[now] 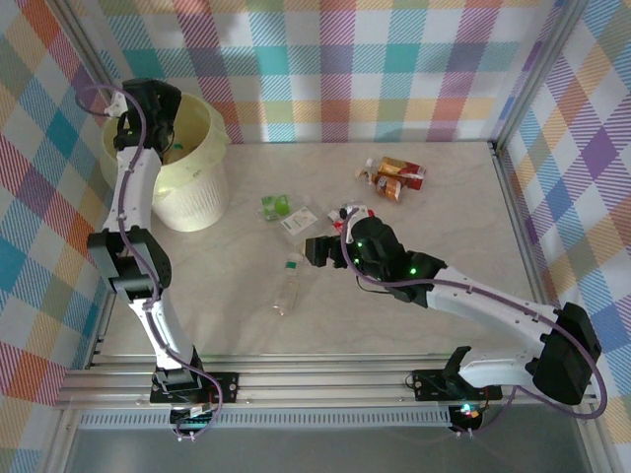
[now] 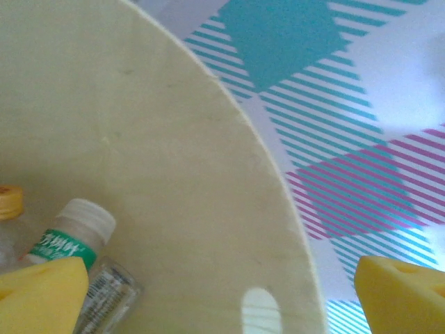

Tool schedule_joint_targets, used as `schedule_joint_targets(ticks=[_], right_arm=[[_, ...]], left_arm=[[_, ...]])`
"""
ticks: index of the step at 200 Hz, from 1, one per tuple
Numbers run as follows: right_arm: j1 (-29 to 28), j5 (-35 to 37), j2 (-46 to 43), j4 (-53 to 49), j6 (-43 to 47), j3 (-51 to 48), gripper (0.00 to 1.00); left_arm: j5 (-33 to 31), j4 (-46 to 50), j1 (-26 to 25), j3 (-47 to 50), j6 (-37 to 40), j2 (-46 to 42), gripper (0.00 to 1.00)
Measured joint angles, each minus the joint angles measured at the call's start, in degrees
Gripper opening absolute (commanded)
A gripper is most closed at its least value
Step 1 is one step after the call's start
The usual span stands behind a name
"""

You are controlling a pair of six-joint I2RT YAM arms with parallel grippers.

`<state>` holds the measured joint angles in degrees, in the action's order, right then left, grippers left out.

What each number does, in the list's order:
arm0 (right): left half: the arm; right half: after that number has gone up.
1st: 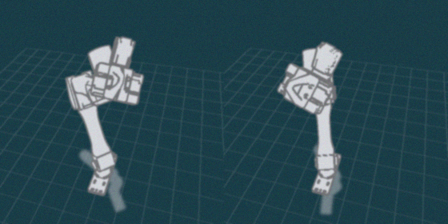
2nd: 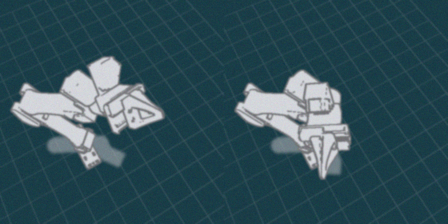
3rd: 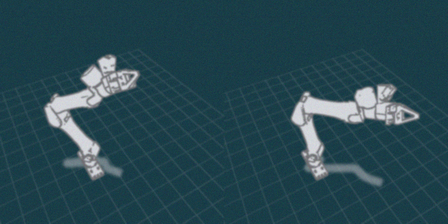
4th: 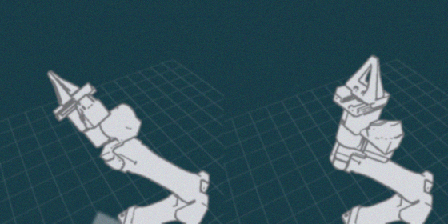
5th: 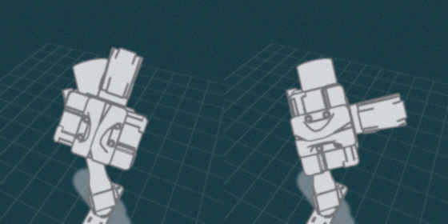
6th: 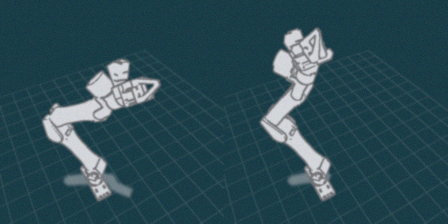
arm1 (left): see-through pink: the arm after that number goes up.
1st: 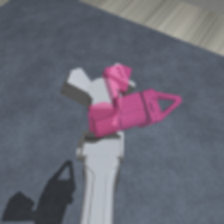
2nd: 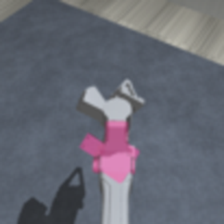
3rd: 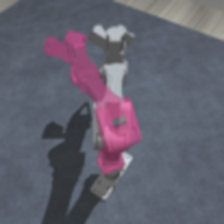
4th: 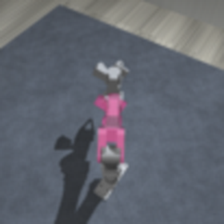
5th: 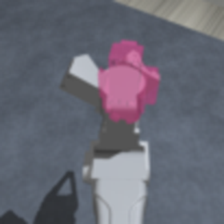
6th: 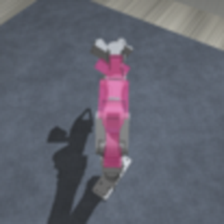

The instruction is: Put the plastic bottles in the bin

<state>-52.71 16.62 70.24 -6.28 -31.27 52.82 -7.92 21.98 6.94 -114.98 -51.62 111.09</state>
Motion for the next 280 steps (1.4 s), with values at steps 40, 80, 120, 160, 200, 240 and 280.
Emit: schedule_joint_targets(ticks=[40, 80, 120, 160, 200, 240, 280], right_arm=[[0.0, 6.47, 0.02, -2.95, -4.31, -0.44, 1.0], [0.02, 9.73, 1.18, -4.68, -8.13, -0.44, 1.0], [1.16, 9.86, 3.06, -7.54, -11.67, -0.44, 1.0], [6.03, 6.51, 4.0, -9.92, -14.14, -0.44, 1.0], [12.35, 1.05, 6.08, -10.16, -14.84, -0.44, 1.0], [16.96, -3.61, 9.29, -9.77, -14.32, -0.46, 1.0], [17.97, -5.05, 15.19, -9.49, -12.17, 1.64, 1.0]], left_arm=[[4.57, -5.31, -0.81, 7.87, 0.02, -9.2, 1.0], [9.33, -11.13, -2.08, 15.41, 1.16, -17.11, 1.0], [16.06, -15.89, -2.36, 25.31, 2.82, -23.89, 1.0], [26.34, -22.16, -2.38, 35.85, 4.35, -31.21, 1.0], [33.16, -23.23, -3.32, 42.14, 8.52, -41.16, 1.0], [35.58, -19.96, -4.85, 48.04, 12.94, -49.05, 1.0], [34.8, -10.45, -4.94, 51.76, 18.64, -53.09, 1.0]])
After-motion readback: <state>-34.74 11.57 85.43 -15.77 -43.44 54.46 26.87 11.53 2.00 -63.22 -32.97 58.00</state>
